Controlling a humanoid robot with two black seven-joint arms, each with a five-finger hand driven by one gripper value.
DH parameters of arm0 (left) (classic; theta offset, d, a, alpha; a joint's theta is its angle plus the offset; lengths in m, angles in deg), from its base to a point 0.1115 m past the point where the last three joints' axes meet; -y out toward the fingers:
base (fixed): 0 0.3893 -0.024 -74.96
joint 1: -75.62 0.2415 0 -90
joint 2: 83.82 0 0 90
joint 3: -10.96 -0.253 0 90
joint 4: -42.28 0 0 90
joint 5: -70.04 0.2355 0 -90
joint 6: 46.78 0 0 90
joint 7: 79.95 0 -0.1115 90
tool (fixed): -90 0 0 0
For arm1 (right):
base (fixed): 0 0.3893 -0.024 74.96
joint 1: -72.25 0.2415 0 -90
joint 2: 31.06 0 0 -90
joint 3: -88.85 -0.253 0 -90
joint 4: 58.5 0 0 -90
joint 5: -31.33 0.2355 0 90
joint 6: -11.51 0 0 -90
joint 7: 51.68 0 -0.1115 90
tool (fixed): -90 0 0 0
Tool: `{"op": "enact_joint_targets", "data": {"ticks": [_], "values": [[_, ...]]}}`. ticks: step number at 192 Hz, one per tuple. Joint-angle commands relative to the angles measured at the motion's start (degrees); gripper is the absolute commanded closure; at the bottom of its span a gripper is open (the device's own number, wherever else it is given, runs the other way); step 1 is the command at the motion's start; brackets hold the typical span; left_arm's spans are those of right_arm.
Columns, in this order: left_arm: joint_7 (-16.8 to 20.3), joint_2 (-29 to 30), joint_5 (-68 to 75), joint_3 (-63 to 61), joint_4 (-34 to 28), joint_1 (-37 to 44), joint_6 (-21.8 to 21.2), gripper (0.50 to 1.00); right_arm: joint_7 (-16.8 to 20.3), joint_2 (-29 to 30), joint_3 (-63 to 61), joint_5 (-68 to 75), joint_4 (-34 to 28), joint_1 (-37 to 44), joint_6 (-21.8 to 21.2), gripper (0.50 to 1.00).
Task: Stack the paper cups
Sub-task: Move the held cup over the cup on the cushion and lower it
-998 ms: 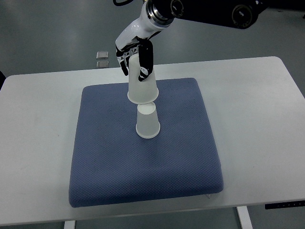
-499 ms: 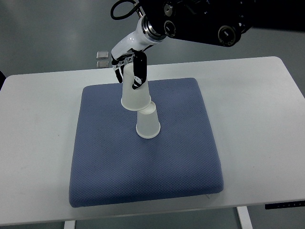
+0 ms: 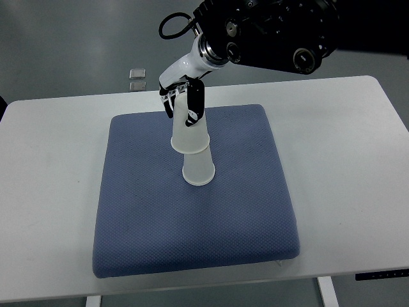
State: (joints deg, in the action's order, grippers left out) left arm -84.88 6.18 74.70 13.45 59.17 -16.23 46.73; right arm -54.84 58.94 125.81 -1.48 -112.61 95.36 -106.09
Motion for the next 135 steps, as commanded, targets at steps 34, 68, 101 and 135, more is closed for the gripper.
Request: {"op": "enact_joint_targets", "data": {"ticks": [34,68,101,135], "values": [[0.0,0.0,0.0,0.1,-0.1,0.0,0.0,0.5,0.0,0.0,0.3,-0.9,0.0,-1.0,0.0,0.816],[0.0,0.0,0.0,0.1,-0.1,0.0,0.0,0.5,0.1,0.0,0.7,-0.9,0.1,-1.9,1.4,0.812],[0.0,0.0,0.0,0.2,-0.1,0.0,0.0,0.5,0.2,0.0,0.9,-0.9,0.1,-2.6,2.0,0.805],[0.0,0.0,-0.1,0.1,-0.1,0.0,0.0,0.5,1.1,0.0,0.9,-0.9,0.2,-3.3,2.1,0.803]]}}
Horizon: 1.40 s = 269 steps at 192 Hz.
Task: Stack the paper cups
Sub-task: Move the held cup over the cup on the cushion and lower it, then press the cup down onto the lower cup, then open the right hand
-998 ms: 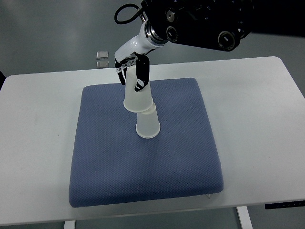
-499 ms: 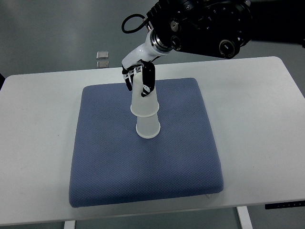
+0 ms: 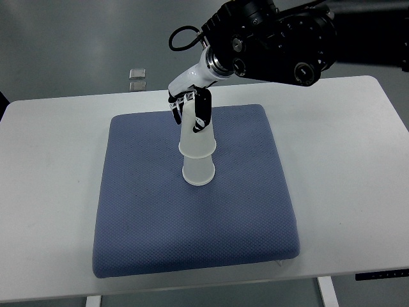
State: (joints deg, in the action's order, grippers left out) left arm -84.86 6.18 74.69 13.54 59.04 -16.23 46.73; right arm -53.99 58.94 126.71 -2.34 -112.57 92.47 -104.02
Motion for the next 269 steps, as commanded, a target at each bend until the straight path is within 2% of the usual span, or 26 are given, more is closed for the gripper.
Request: {"op": "enact_joint_targets", "data": {"ticks": [1,71,120,152,231,257,269], "values": [[0.0,0.0,0.0,0.0,0.0,0.0,0.0,0.5,0.3,0.0,-0.1,0.0,0.1,-0.4,0.0,0.803],[0.0,0.0,0.0,0.1,-0.1,0.0,0.0,0.5,0.3,0.0,-0.3,0.5,0.2,-1.9,0.9,0.799],[0.0,0.0,-0.1,0.1,-0.1,0.0,-0.1,0.5,0.3,0.0,-0.4,0.5,2.1,-5.2,2.5,0.754],[0.0,0.0,0.0,0.0,0.0,0.1,0.0,0.5,0.4,0.0,-0.8,0.6,2.7,-6.7,4.1,0.748],[0.0,0.0,0.0,0.1,-0.1,0.0,0.0,0.5,0.4,0.0,-0.9,0.9,5.0,-9.9,4.3,0.722],[0.1,0.0,0.0,-0.1,0.0,0.1,0.0,0.5,0.4,0.0,-1.2,1.0,5.0,-9.5,3.8,0.679],[0.0,0.0,0.0,-0.1,0.0,0.1,0.0,0.5,0.4,0.0,-1.3,1.1,4.9,-9.1,3.5,0.675]]}}
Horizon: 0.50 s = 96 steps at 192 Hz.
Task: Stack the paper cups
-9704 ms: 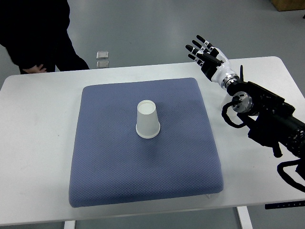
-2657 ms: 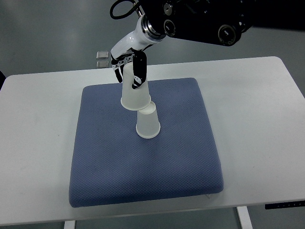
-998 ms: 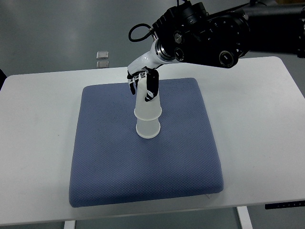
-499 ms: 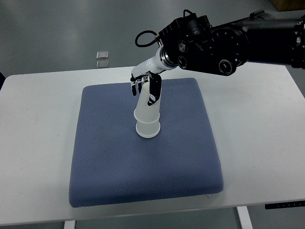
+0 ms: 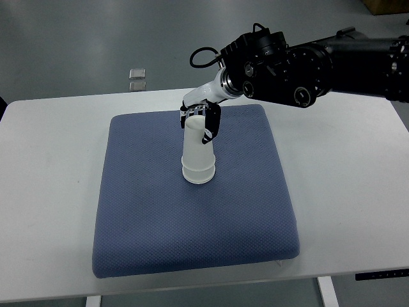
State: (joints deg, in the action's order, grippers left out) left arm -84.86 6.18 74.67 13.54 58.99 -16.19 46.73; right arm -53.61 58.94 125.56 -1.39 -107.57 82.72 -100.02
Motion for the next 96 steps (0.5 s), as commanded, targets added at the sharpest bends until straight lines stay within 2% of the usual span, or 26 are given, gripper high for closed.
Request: {"op": "enact_joint_targets", "data": {"ticks": [1,32,70,96], "values": [[0.0,0.0,0.0,-0.1,0.1,0.1,0.0,0.5,0.0,0.0,-0.1,0.1,-0.1,0.7,-0.5,0.675],[0.0,0.0,0.0,-0.2,0.2,0.0,0.0,0.5,0.0,0.0,-1.7,1.3,-0.1,2.8,-0.8,0.65],[0.0,0.0,0.0,-0.2,0.3,0.1,0.0,0.5,-0.1,0.0,-2.1,2.5,-0.1,4.6,-1.7,0.648],[0.0,0.0,0.0,-0.3,0.5,0.0,0.0,0.5,-0.1,-3.7,-5.3,2.6,-0.1,4.6,-1.6,0.648]]}}
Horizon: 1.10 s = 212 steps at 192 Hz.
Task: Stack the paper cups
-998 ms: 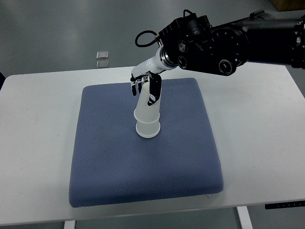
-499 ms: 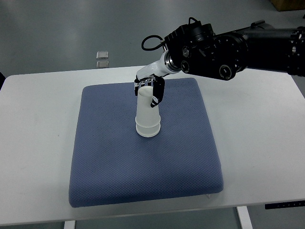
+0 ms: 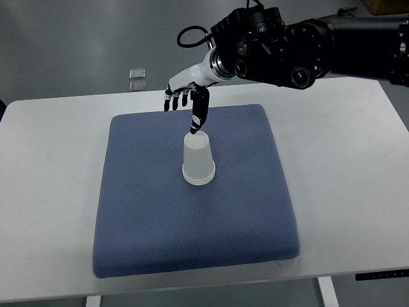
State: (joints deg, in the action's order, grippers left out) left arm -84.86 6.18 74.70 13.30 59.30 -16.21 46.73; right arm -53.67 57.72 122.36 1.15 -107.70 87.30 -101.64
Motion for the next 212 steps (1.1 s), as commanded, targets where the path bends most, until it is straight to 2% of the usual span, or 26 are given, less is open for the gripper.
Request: {"op": "enact_joint_targets", "data": {"ticks": [1,38,59,81,92,105,115,126,147,160,194,212], "values": [[0.0,0.0,0.0,0.0,0.2,0.0,0.0,0.5,0.0,-2.8,-2.4,0.0,0.1,0.0,0.0,0.648],[0.0,0.0,0.0,0.0,0.3,0.0,0.0,0.5,-0.5,-9.6,-5.6,0.4,1.3,-3.7,1.0,0.648],[0.0,0.0,0.0,0.0,0.3,0.0,0.0,0.5,-0.8,-13.2,-12.2,1.7,5.9,-9.5,1.1,0.648],[0.0,0.0,0.0,0.0,0.3,0.1,0.0,0.5,-1.1,-15.2,-25.4,5.0,12.6,-19.9,1.2,0.638],[0.0,0.0,0.0,0.0,0.4,0.1,0.0,0.5,-2.1,-14.3,-33.7,6.7,16.8,-24.8,2.4,0.638],[0.0,0.0,0.0,0.0,0.4,0.1,0.0,0.5,-3.9,-13.2,-45.6,8.4,21.3,-30.8,6.6,0.638],[0.0,0.0,0.0,-0.1,0.4,0.0,0.0,0.5,-4.8,-12.1,-53.3,9.0,22.0,-34.3,8.9,0.636],[0.0,0.0,0.0,-0.1,0.4,0.1,0.0,0.5,-5.5,-10.8,-60.0,9.7,22.1,-37.1,9.4,0.63],[0.0,0.0,0.0,-0.1,0.4,0.0,0.0,0.5,-6.0,-9.0,-71.2,13.6,22.5,-43.1,10.4,0.589],[0.0,0.0,0.0,-0.1,0.5,0.1,0.0,0.5,-6.5,-7.7,-73.9,16.1,22.6,-44.9,11.5,0.587],[0.0,0.0,0.0,-0.1,0.5,0.1,0.0,0.5,-11.8,-4.7,-75.3,25.2,22.7,-47.6,15.7,0.589],[0.0,0.0,0.0,0.0,0.5,0.1,0.0,0.5,-13.2,-4.2,-75.3,28.2,22.7,-48.9,16.1,0.587]]}}
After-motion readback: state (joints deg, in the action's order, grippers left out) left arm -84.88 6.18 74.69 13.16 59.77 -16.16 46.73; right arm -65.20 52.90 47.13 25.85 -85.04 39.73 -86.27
